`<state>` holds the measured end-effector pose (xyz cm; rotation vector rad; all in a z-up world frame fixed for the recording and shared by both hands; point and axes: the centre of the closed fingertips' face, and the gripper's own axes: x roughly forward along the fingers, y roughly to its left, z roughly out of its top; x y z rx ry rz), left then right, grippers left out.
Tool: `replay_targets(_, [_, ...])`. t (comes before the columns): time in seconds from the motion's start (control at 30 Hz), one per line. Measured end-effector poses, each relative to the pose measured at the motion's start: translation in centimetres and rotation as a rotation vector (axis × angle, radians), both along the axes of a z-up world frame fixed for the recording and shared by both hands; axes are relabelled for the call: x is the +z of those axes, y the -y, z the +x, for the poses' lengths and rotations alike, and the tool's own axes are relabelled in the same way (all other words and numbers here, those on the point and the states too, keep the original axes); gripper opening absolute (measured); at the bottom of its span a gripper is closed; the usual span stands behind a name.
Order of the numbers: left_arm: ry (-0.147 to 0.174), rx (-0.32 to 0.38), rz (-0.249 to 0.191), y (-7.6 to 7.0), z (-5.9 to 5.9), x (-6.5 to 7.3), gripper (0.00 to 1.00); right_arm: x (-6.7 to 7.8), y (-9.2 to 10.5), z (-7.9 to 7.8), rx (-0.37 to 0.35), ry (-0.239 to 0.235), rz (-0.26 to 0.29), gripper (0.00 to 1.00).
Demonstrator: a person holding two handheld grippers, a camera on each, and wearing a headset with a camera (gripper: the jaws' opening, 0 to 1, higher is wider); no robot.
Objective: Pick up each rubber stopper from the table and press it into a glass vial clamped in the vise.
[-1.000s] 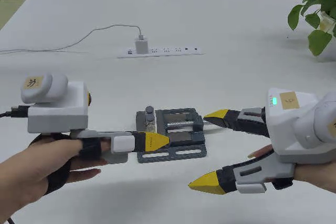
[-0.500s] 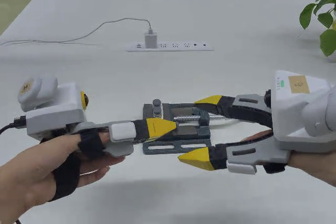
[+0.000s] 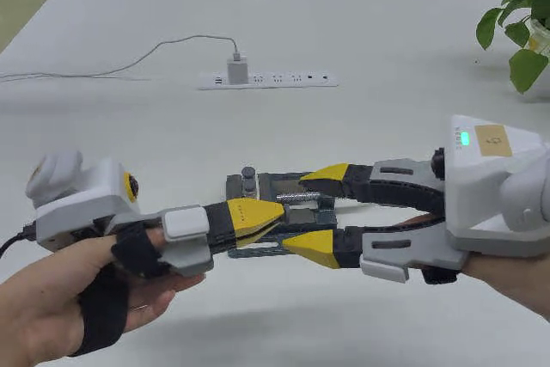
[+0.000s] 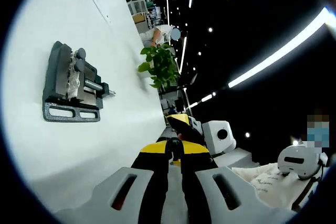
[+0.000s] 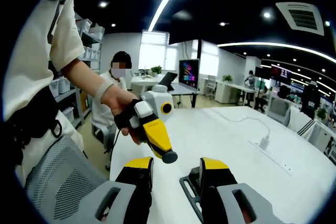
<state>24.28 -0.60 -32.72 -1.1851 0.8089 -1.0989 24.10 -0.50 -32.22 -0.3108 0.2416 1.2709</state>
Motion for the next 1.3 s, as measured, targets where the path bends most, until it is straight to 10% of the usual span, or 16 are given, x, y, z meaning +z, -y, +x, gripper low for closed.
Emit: replay_targets(1.3, [-0.089, -0.128, -0.203, 0.3, -1.7, 2.4, 0.04, 2.6, -0.5, -2.3, 0.123, 0.040, 0.016, 0.07])
